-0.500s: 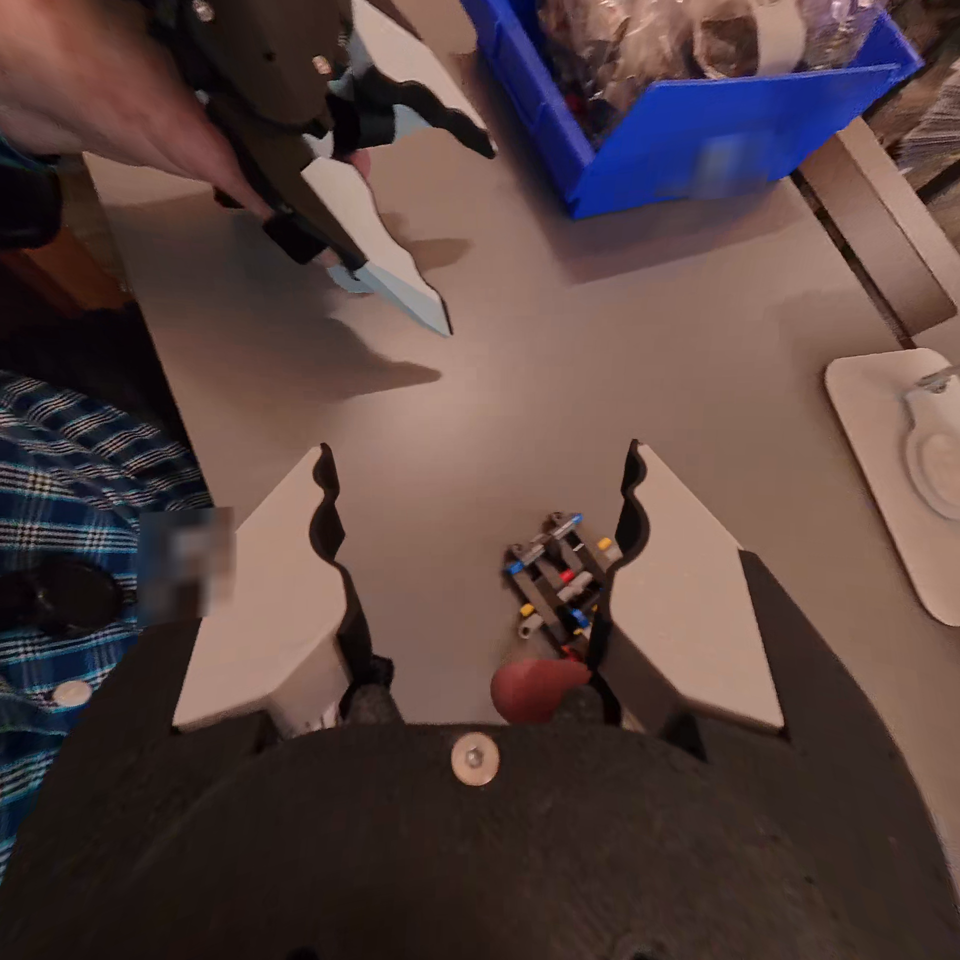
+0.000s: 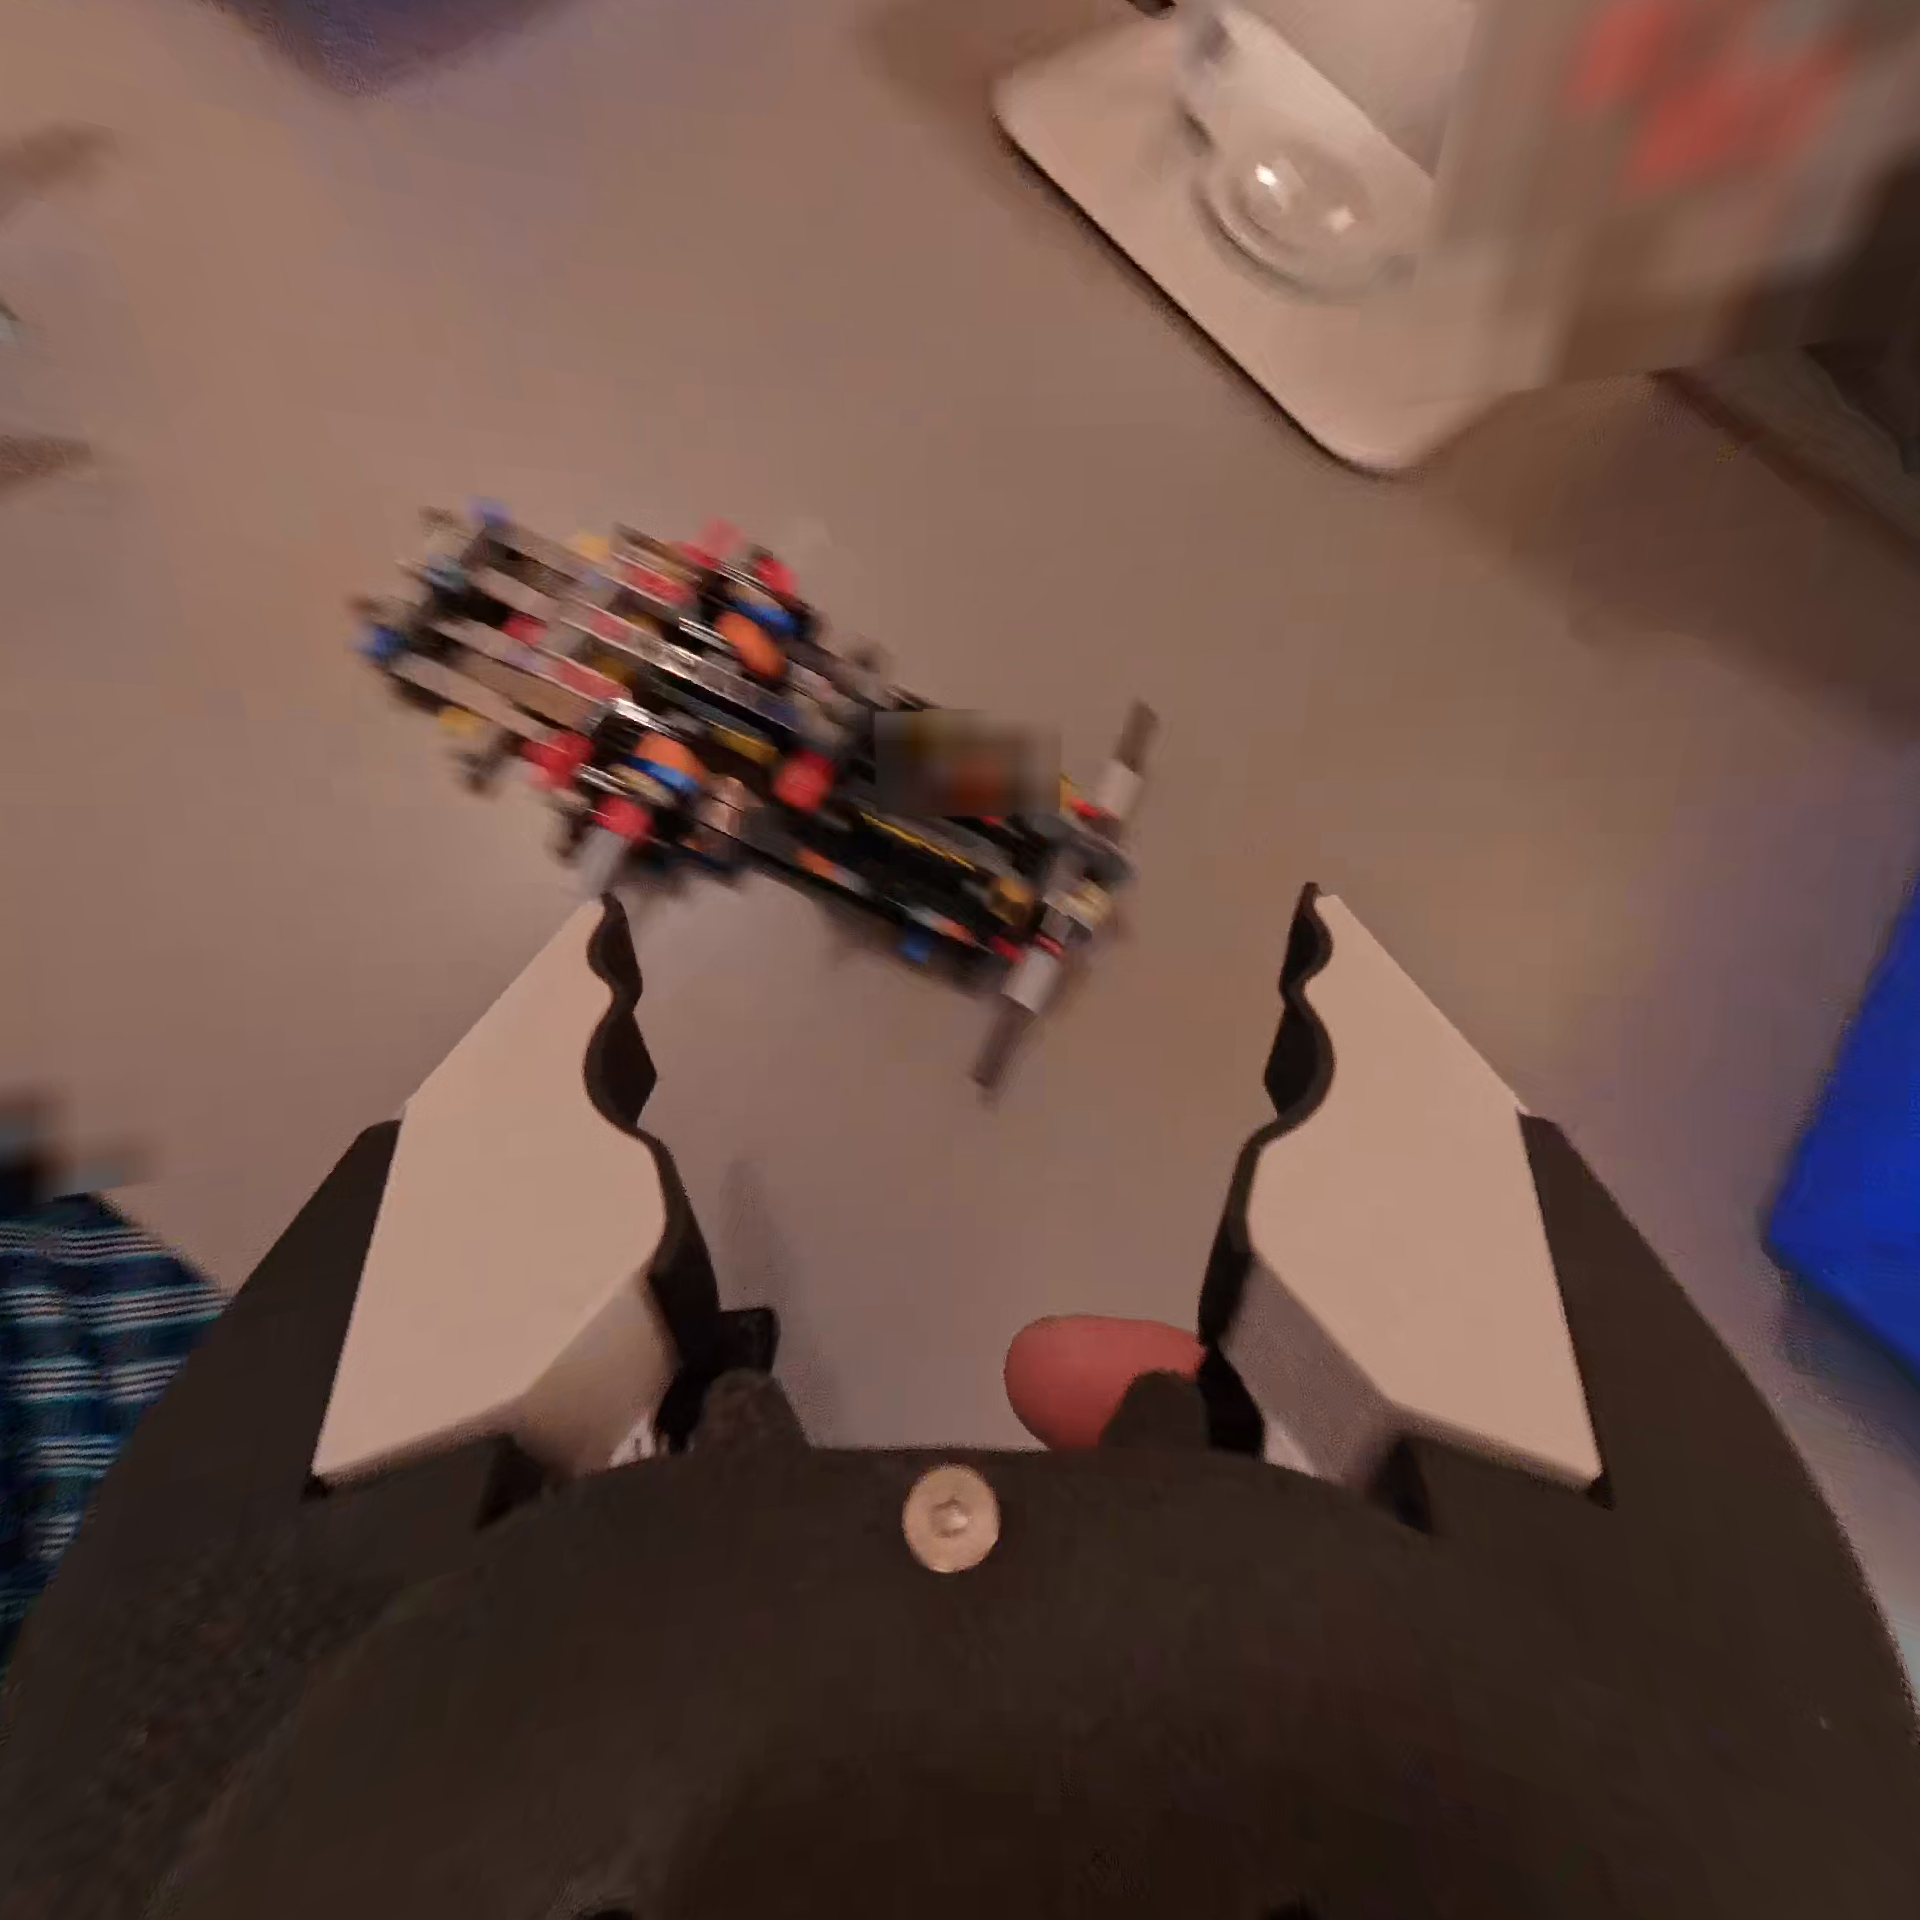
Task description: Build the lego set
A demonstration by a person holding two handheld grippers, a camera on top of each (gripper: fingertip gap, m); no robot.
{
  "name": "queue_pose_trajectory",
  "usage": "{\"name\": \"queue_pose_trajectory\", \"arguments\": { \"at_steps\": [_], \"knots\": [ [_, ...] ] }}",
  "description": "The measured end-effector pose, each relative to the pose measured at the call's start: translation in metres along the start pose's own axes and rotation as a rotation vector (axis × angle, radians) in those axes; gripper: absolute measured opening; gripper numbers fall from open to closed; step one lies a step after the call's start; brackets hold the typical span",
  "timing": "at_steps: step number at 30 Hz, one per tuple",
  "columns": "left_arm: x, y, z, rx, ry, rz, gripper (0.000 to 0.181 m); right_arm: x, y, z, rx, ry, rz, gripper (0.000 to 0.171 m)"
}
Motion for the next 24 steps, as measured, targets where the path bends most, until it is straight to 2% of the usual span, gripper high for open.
{"name": "queue_pose_trajectory", "arguments": {
  "at_steps": [5,8,11,16,20,21,23,24],
  "knots": [
    [0.001,0.002,0.014,0.074,-0.078,0.057,0.112,-0.07,0.084,-0.012,-0.048,-0.133,0.162,0.144],
    [0.006,0.007,0.018,0.07,-0.114,0.065,0.108,-0.092,0.105,-0.002,0.003,-0.139,0.217,0.149],
    [0.006,0.012,0.02,0.087,-0.138,0.068,0.103,-0.099,0.116,0.002,0.019,-0.059,0.25,0.14],
    [0.005,0.016,0.018,0.097,-0.144,0.046,0.096,-0.098,0.117,0.0,0.043,-0.037,0.212,0.123],
    [0.004,0.015,0.015,0.151,-0.161,0.014,0.079,-0.099,0.116,-0.001,0.114,-0.051,0.179,0.128],
    [0.005,0.015,0.016,0.153,-0.173,0.002,0.079,-0.099,0.116,-0.002,0.121,-0.056,0.169,0.129],
    [0.008,0.013,0.017,0.138,-0.188,-0.018,0.088,-0.098,0.118,-0.002,0.112,-0.061,0.149,0.117],
    [0.011,0.012,0.018,0.139,-0.194,-0.033,0.085,-0.098,0.119,-0.002,0.126,-0.066,0.138,0.117]
  ]
}}
Point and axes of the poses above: each gripper's, where its closed fingertips meet, z out along the fingers, x out of its top, y = z × x across the jaws, the point moved 8 cm from there along -z, back along the fingers, and after that the axes turned 15 degrees about x, right-handed, at the moved point
